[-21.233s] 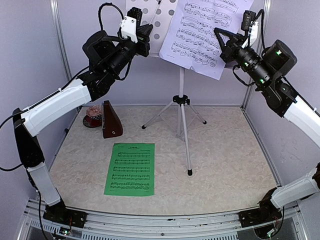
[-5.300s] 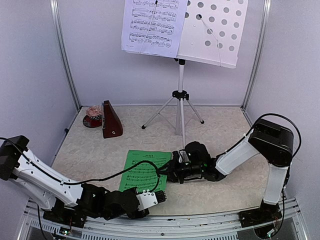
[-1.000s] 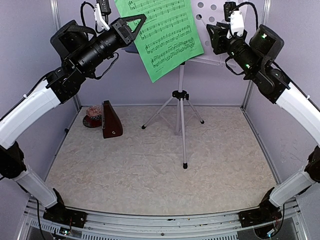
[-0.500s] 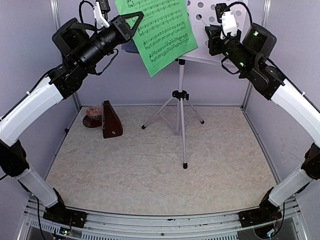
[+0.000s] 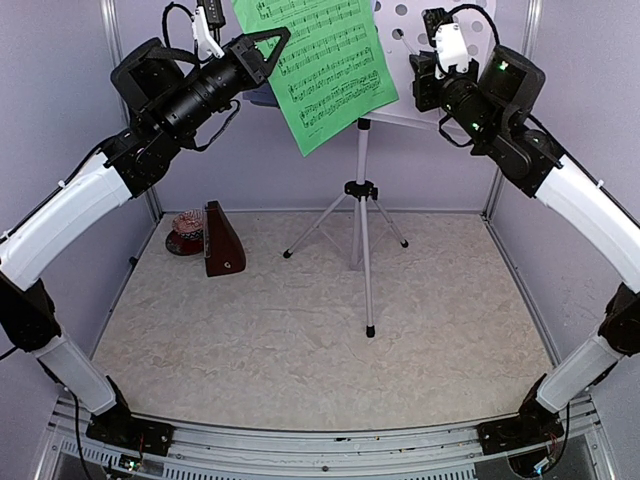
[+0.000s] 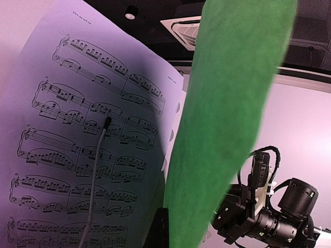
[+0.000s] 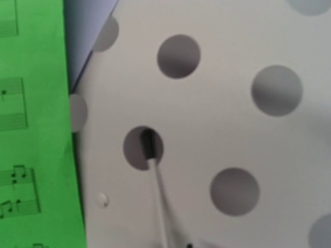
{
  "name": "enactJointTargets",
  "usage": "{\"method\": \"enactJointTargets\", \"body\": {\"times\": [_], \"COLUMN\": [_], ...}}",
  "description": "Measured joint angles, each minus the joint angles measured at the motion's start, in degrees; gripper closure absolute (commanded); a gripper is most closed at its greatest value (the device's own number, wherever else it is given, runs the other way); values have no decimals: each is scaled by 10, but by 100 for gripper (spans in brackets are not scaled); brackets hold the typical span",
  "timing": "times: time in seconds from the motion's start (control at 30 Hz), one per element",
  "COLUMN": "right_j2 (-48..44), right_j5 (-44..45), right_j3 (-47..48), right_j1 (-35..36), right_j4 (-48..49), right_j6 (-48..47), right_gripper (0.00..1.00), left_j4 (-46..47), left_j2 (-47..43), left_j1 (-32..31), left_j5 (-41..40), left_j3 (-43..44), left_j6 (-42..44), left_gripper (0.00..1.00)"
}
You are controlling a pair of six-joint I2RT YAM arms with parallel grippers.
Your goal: Set up the instrument practice props
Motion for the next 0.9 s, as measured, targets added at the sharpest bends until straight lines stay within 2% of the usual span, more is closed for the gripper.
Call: {"method": "enactJointTargets", "body": {"times": [0.17, 0.4, 0.63, 0.9], "right_j2": [5, -6, -57, -63], "right_j5": [4, -16, -46, -77], "right_j3": [5, -11, -96, -125], "right_j1": [0, 0, 0, -2], "right_j4": [0, 4, 74, 118], "right_j6": [-5, -5, -12, -47], "right_gripper": [100, 100, 100, 100], "left_j4": [0, 5, 6, 3], "left_j2": [0, 3, 29, 70], "left_j1": [0, 0, 1, 7], "left_j5": [2, 4, 4, 20], "left_j3": [0, 2, 32, 87], "left_j6": [1, 4, 8, 9], "left_gripper": [100, 100, 100, 100]}}
